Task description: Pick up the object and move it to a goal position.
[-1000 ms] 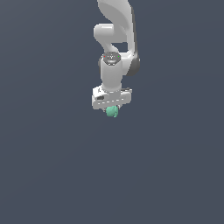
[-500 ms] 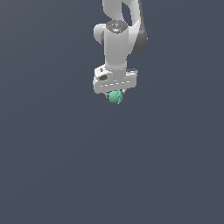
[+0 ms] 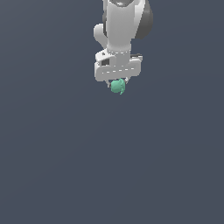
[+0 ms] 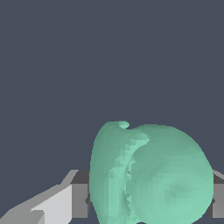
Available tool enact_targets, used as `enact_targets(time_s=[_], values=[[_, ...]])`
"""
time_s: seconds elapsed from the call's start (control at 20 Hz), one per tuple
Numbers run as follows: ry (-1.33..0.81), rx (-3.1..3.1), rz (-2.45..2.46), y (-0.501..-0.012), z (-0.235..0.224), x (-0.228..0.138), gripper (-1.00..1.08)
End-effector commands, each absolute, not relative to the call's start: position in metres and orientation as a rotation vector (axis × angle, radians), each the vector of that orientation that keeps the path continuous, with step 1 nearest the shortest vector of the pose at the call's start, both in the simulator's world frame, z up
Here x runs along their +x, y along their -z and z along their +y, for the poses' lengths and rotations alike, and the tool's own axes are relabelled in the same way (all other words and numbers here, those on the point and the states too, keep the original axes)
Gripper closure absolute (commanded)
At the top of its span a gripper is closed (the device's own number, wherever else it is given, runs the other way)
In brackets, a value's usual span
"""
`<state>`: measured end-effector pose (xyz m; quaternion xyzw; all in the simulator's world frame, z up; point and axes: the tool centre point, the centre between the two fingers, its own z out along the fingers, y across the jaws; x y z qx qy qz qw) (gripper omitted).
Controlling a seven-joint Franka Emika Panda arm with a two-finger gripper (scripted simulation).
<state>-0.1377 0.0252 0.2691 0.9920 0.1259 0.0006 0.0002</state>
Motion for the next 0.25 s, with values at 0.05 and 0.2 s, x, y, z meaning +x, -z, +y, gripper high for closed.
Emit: enact_targets(time_s=[0.05,0.2], values=[[0.000,3.117,0.395,-0.2779,0.0269,-0.1394,1.08],[0.000,3.117,0.395,-0.2800,0.0273,-0.1395,1.08]])
